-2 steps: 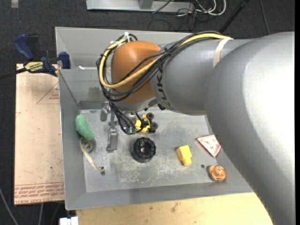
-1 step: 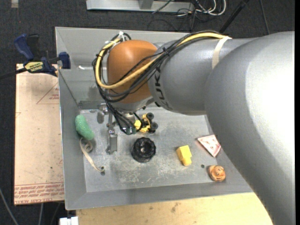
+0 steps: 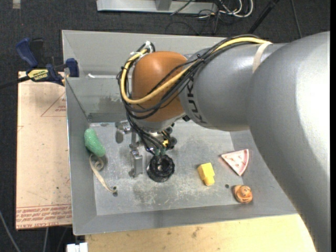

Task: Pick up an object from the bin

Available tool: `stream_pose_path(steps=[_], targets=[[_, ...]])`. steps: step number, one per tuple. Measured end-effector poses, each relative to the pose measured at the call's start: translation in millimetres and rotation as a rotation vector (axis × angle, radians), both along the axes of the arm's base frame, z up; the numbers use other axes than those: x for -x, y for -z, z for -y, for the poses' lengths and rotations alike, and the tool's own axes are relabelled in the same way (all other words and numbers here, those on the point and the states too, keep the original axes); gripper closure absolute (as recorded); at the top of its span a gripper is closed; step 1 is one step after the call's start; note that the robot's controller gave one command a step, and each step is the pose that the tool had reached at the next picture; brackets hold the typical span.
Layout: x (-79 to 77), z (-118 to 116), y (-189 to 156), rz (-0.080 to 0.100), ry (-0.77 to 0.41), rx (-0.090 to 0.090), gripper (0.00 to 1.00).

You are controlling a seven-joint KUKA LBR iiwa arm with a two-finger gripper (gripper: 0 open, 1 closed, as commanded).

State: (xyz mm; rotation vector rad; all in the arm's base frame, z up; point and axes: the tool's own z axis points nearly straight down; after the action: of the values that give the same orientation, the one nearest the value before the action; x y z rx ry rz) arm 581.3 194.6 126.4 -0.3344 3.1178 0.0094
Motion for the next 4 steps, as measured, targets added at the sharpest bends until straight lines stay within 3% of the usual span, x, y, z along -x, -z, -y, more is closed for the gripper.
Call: stream_pose_path(steps=[1,2,3,4], targets=[[-23.5,33,20,-0.002,0.075,0.005,0.0],[-34.7,48,30,-0.005,0.073,0.004,0.0],[-5.1,93,32,-0.001,-0.025,0.004,0.0],[-29.1,126,48,-0.003,0.002,0.002,1.0]])
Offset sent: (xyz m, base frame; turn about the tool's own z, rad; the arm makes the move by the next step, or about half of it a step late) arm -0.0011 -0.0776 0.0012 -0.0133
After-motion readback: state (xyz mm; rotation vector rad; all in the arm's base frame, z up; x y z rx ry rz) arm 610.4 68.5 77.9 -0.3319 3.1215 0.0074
